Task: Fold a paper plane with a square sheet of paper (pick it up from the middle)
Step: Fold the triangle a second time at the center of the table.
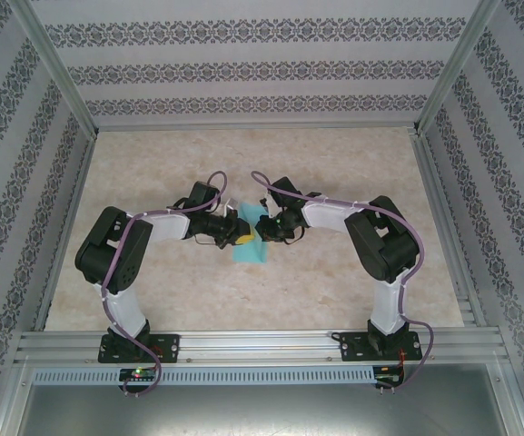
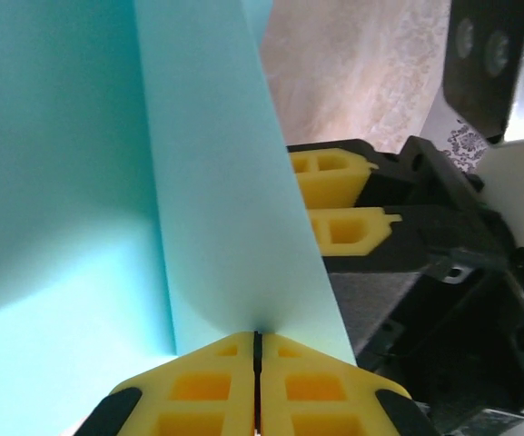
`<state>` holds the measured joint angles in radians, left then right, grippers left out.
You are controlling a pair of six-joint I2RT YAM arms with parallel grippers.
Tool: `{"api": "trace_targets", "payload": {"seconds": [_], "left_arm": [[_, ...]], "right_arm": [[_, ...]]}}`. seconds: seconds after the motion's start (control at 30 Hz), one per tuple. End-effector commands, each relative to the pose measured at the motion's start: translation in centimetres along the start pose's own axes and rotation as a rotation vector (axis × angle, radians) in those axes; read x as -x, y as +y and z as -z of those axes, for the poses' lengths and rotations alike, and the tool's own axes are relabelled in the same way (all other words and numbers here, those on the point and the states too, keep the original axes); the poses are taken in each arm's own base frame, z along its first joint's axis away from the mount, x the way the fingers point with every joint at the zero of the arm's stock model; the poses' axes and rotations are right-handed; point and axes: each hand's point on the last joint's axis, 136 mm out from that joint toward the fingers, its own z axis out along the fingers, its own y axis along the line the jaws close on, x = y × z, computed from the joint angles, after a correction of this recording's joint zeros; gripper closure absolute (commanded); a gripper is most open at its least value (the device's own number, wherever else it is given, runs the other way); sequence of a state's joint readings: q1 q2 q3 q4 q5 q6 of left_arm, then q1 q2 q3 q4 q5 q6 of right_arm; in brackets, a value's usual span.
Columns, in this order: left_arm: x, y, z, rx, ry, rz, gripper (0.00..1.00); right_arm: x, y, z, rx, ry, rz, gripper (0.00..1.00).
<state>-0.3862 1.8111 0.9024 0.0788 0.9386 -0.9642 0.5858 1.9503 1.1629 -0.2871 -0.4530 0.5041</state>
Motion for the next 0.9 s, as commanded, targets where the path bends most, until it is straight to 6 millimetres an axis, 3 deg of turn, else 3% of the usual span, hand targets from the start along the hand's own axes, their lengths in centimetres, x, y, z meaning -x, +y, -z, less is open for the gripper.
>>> {"api": "trace_targets", "payload": {"seconds": [0.0, 0.13, 0.5, 0.73, 0.87], "left_arm": [[-0.2, -0.8, -0.3, -0.035, 0.009, -0.014, 0.90], [0.0, 0.3, -0.5, 0.010, 0.000, 0.000, 0.90], [0.5, 2.1, -1.2, 0.060, -0.007, 0.049, 0.92], [0.6, 2.4, -1.1, 0.070, -0.010, 0.057, 0.93], [0.6, 2.4, -1.2, 0.072, -0.012, 0.057, 0.93]], "right_arm": [[-1.4, -1.3, -1.2, -0.025, 0.064, -0.059, 0.82], [-1.2, -1.2, -0.8, -0.010, 0.058, -0.077, 0.84], [0.9, 0.8, 2.9, 0.114, -0.045, -0.134, 0.83], [0.9, 0.2, 6.0, 0.122, -0.150, -0.130, 0.67], [-0.3, 1.2, 5.8, 0.204, -0.123, -0.078, 0.57]]}}
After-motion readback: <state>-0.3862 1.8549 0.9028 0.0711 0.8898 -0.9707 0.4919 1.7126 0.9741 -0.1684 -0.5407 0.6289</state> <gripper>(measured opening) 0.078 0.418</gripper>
